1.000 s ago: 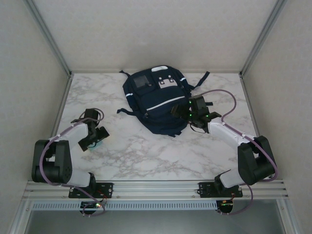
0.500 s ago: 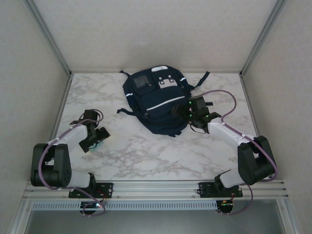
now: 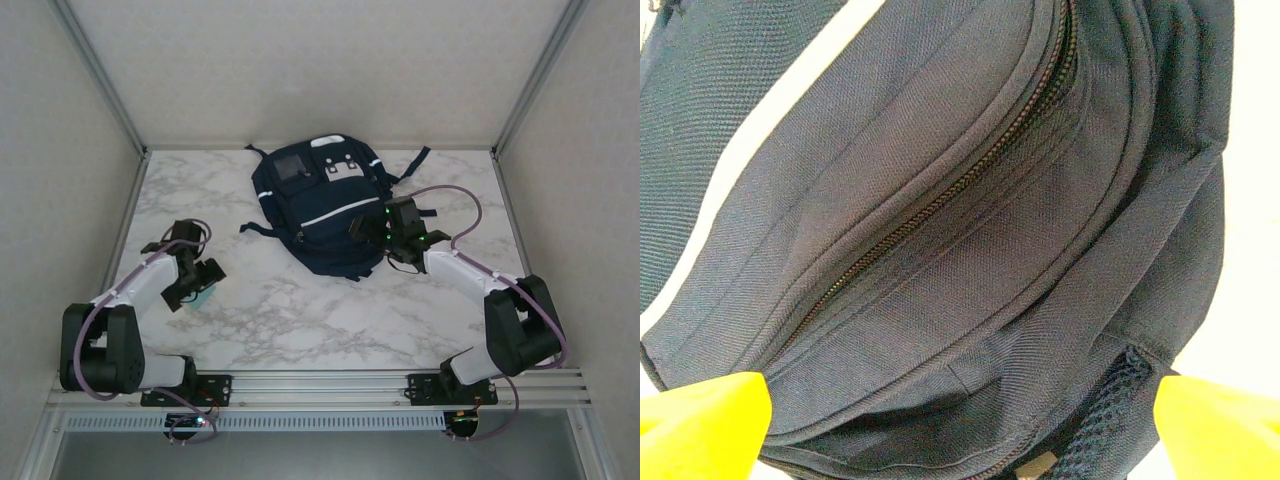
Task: Pack the student bag
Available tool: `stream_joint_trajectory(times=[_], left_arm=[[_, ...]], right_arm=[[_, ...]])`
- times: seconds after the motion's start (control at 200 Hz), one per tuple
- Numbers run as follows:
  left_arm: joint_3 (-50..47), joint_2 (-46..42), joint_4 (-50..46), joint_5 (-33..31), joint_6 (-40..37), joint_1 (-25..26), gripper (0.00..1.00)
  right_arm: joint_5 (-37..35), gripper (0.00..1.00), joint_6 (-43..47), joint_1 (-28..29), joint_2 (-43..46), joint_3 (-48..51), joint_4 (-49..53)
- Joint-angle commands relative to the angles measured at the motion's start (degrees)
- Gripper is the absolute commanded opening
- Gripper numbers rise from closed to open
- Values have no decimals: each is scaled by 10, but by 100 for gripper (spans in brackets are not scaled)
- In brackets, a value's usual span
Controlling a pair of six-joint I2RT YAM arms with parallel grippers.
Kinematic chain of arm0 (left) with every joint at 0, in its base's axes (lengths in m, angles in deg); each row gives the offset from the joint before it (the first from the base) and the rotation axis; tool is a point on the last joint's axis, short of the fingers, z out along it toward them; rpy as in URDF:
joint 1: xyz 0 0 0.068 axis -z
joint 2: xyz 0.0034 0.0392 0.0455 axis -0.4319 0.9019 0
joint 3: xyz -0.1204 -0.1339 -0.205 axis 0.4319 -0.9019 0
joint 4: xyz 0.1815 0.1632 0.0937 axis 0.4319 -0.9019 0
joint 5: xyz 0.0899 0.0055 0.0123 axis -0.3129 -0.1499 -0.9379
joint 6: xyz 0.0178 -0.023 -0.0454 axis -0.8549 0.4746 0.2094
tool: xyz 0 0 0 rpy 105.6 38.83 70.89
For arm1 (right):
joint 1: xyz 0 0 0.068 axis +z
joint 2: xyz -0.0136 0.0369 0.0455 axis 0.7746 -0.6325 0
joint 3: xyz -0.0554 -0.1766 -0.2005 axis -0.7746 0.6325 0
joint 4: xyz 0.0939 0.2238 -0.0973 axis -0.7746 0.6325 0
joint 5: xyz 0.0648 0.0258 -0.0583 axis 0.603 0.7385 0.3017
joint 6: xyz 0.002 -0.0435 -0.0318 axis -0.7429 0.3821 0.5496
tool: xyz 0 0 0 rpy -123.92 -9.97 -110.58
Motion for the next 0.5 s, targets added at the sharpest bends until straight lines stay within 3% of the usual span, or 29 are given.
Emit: stream_joint_trajectory(times=[0.0,0.275,0.496], left_arm=[[-18,20,-1,-16,13,-1,100],[-22,83,53,-6,32,-2,100],[-19,76,72,-4,32,-2,92]], right_arm=[[4,99,-5,5,-6,-7,-5],[1,99,-7,5,3,-8,-6],[-2,99,-1,5,9,-8,2]])
